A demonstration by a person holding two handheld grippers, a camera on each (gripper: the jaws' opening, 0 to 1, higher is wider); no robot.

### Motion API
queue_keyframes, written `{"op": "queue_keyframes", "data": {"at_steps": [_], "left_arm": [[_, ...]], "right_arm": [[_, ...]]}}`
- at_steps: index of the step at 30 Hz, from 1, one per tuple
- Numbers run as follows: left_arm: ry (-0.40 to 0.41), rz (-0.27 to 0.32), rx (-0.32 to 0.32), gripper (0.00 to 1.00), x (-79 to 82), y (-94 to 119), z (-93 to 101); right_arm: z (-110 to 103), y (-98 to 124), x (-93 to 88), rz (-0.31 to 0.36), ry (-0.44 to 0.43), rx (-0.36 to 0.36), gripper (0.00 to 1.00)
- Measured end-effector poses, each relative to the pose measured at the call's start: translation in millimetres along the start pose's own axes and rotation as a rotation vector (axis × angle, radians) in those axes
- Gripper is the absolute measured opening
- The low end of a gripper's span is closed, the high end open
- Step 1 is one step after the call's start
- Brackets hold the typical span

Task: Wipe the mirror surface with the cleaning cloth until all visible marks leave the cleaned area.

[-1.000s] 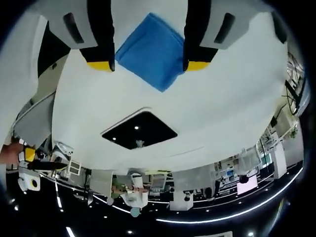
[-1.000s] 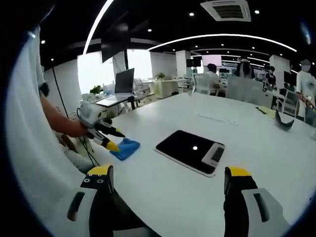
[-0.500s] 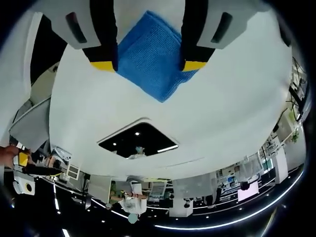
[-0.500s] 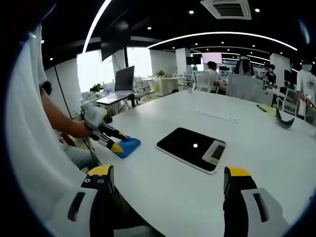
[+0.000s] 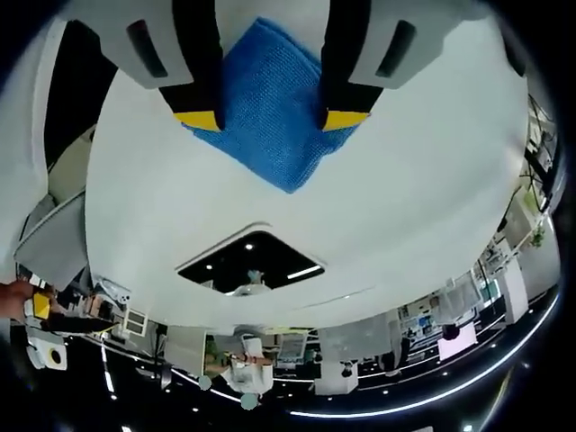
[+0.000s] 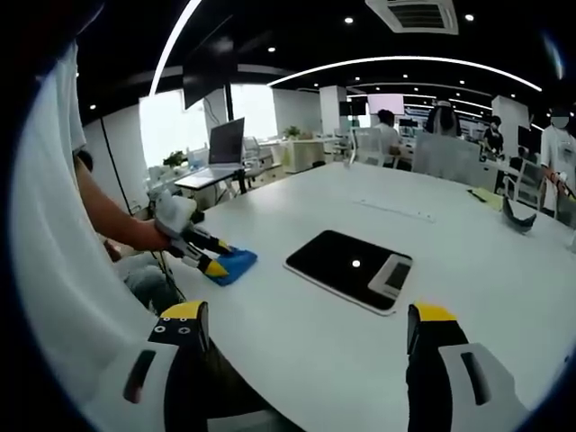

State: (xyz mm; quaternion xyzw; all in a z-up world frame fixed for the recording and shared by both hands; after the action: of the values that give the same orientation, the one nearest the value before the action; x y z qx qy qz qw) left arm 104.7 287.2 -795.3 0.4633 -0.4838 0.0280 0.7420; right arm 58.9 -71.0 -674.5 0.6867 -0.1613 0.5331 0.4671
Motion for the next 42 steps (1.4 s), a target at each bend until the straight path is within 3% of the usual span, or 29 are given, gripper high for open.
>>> {"op": "queue_keyframes", "data": {"at_steps": [9, 13, 21, 42], "left_arm": [[0.014, -0.003, 0.030, 0.37, 0.9, -0.9, -0.8], [0.020, -0.002, 0.046, 0.23, 1.5, 0.2, -1.6], [-0.004, -0.022, 0.046, 0.10, 4.0, -1.4, -3.7], [0.018, -0.010, 0.074, 0.08, 3.0, -2.1, -2.9]], "right_arm": [[-2.6, -0.9, -4.9, -0.012, 0.000, 0.005, 0.89], [-2.5, -1.1, -4.8, -0.015, 0.000, 0.008, 0.89], [-1.1, -2.8, -5.8, -0.022, -0.003, 0.009, 0.87], [-2.2, -4.4, -5.7, -0.007, -0.016, 0.011, 0.84]]}}
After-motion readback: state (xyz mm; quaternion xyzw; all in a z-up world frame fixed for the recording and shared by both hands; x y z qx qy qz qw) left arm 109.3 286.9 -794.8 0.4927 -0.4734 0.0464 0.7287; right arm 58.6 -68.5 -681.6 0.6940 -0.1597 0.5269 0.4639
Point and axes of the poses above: the point that each gripper's makers call its tool centre point, and the gripper's own axes: y roughly backward along the fingers, z roughly to its right, x roughly out of its top, the point moved 8 cm from there along y, roughly backward along the fingers, and after that the axes turned 8 degrees about -x, right-handed, at the moved point
